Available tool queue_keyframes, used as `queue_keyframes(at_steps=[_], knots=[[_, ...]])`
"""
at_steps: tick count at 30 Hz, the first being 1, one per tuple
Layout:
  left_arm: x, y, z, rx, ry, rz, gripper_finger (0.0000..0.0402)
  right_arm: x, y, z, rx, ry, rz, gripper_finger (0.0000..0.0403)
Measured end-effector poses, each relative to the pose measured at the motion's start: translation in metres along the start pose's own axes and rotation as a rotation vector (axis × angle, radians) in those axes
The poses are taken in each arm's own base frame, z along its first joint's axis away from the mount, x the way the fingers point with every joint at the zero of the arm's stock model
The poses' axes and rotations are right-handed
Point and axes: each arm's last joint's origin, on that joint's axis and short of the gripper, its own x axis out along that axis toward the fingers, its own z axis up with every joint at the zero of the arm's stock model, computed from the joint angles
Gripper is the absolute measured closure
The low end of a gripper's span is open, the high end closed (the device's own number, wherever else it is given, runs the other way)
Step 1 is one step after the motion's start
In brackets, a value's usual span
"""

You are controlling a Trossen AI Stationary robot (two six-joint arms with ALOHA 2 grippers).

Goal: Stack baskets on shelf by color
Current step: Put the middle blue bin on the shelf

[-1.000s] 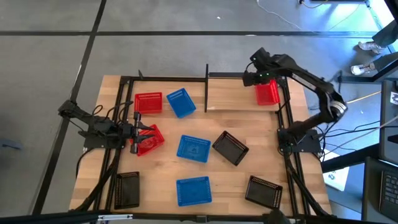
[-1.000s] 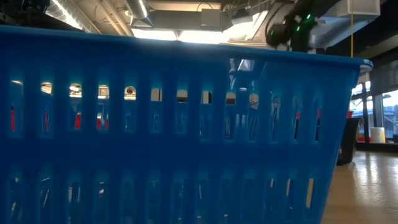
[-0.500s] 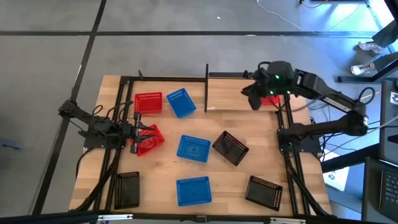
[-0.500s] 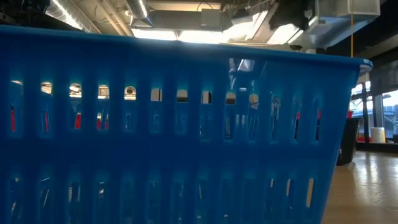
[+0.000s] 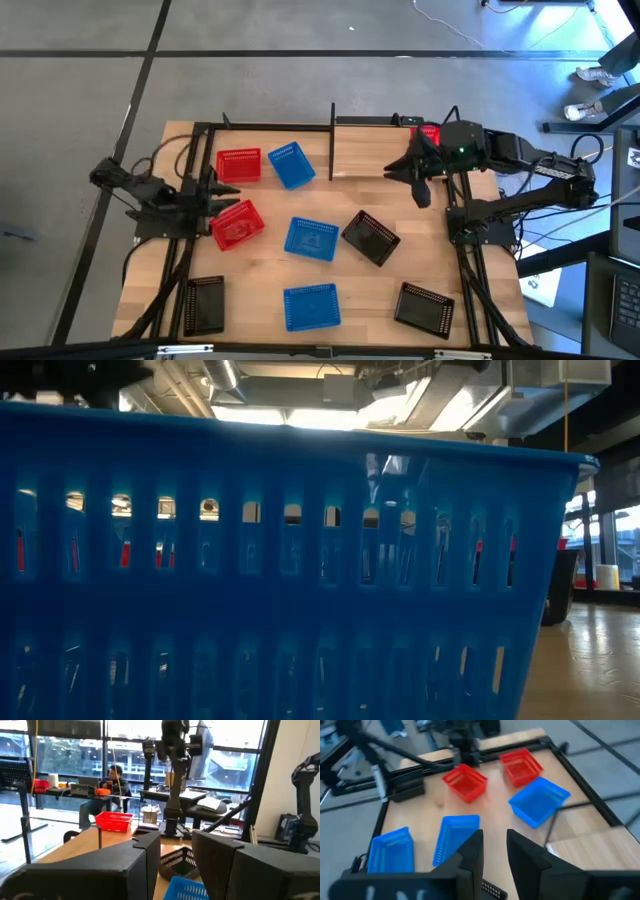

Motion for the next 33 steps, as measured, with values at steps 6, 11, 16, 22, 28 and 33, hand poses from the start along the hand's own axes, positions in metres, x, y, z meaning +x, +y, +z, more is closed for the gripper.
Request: queue_keyframes(at_steps=[6, 11, 16, 22, 28, 33], knots=[[0.022, -0.014, 0.036, 0.044, 0.244, 0.007, 0.0298, -0.001, 0.014, 0.004, -0.112, -0.062, 0.067, 0.032], [0.047, -0.032, 0.055, 0.029, 0.521, 0.015, 0.0298, -0.002, 0.017, 0.004, -0.126, -0.064, 0.082, 0.032], [0.075, -0.049, 0.059, -0.009, 0.797, -0.012, 0.0298, -0.003, 0.017, 0.004, -0.126, -0.067, 0.08, 0.032], [0.111, -0.061, 0.037, -0.004, 0.979, -0.126, 0.0298, -0.005, 0.018, 0.004, -0.123, -0.071, 0.102, 0.032], [0.136, -0.069, 0.007, 0.083, 1.057, -0.198, 0.0298, -0.014, 0.026, 0.003, -0.154, -0.095, 0.16, 0.032], [0.154, -0.077, -0.015, 0.173, 1.056, -0.253, 0.0298, -0.02, 0.032, 0.001, -0.186, -0.106, 0.197, 0.032]])
